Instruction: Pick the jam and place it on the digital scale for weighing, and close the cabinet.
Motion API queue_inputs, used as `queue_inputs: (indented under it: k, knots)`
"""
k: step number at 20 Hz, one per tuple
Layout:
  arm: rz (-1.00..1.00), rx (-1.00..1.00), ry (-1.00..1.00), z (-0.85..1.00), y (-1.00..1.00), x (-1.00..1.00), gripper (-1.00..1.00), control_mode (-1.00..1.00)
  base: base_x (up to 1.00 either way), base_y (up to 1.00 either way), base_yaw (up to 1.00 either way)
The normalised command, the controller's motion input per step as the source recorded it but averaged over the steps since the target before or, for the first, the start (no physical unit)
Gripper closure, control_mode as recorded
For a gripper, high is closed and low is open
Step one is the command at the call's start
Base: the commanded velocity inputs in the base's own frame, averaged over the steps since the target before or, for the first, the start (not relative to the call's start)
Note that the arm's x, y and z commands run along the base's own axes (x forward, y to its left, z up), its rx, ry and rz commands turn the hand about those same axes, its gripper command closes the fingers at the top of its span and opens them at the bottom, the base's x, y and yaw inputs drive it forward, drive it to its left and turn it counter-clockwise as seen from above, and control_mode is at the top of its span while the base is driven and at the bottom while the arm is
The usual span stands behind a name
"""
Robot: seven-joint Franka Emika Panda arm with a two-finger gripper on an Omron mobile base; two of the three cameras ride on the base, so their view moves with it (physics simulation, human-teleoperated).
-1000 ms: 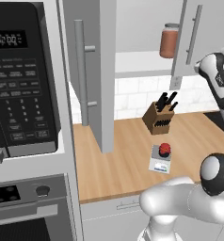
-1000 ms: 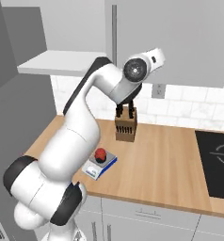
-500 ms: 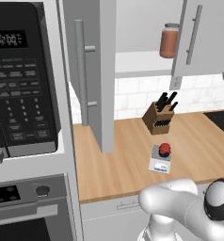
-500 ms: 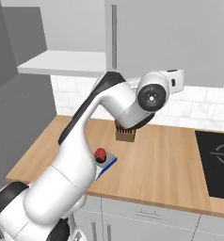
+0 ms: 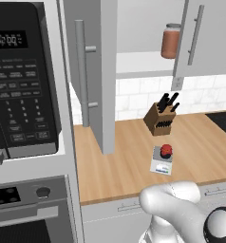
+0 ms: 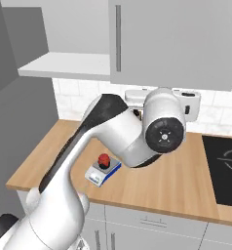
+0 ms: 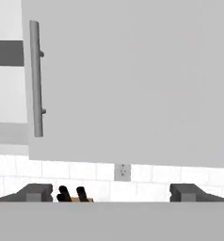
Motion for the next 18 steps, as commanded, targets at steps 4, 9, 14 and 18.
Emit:
queue_inputs:
  k: [4,9,14,18]
  knots:
    - [0.0,0.24,-0.24,-0.04,0.55,-1.0,-1.0,-1.0,0.0,0.0,0.0]
    - [-0.07,0.17,-0.39,-0.27,1.0,-1.0,-1.0,-1.0,0.0,0.0,0.0]
    - [-0.15,0.05,-0.39,-0.42,1.0,-1.0,-1.0,-1.0,0.0,0.0,0.0]
    - [-0.19,0.02,-0.41,-0.15,1.0,-0.97,-1.0,-1.0,0.0,0.0,0.0]
